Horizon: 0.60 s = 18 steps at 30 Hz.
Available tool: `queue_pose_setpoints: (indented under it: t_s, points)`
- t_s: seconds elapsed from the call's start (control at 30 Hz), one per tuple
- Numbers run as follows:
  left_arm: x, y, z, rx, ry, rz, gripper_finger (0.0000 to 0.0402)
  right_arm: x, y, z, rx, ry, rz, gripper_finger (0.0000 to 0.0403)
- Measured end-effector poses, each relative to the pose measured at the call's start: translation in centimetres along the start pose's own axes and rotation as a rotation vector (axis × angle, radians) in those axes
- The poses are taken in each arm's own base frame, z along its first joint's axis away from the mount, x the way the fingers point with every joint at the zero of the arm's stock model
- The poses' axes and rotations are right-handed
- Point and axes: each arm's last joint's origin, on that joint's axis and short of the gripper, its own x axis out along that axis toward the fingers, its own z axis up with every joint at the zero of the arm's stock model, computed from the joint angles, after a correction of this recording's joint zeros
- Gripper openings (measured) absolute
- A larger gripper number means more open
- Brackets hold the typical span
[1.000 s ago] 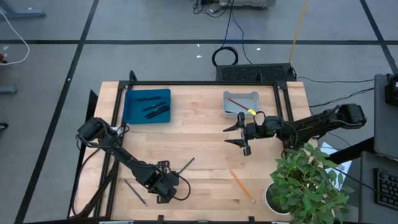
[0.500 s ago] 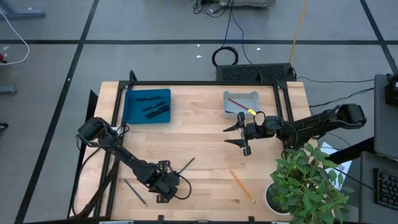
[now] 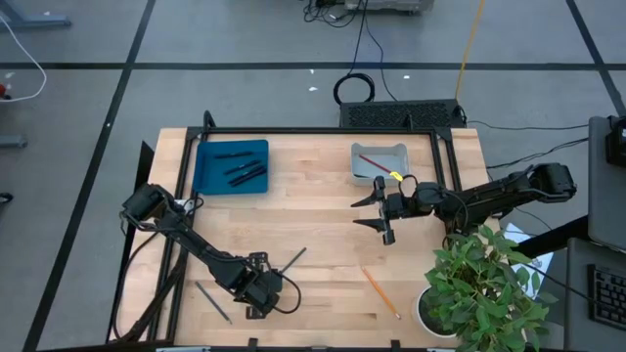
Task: Sort pens & pencils
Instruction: Put the green pencil into the gray bin
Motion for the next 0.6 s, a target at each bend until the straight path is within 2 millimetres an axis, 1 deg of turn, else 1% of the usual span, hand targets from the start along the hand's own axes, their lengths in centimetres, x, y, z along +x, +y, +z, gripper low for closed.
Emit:
queue_pose_setpoints:
  t_s: [0.6]
  points:
    - [0.01, 0.3, -0.15, 0.017, 0.025, 0.02, 0.0, -0.01, 0.0, -0.02, 0.002, 0.001, 0.0, 0.0185]
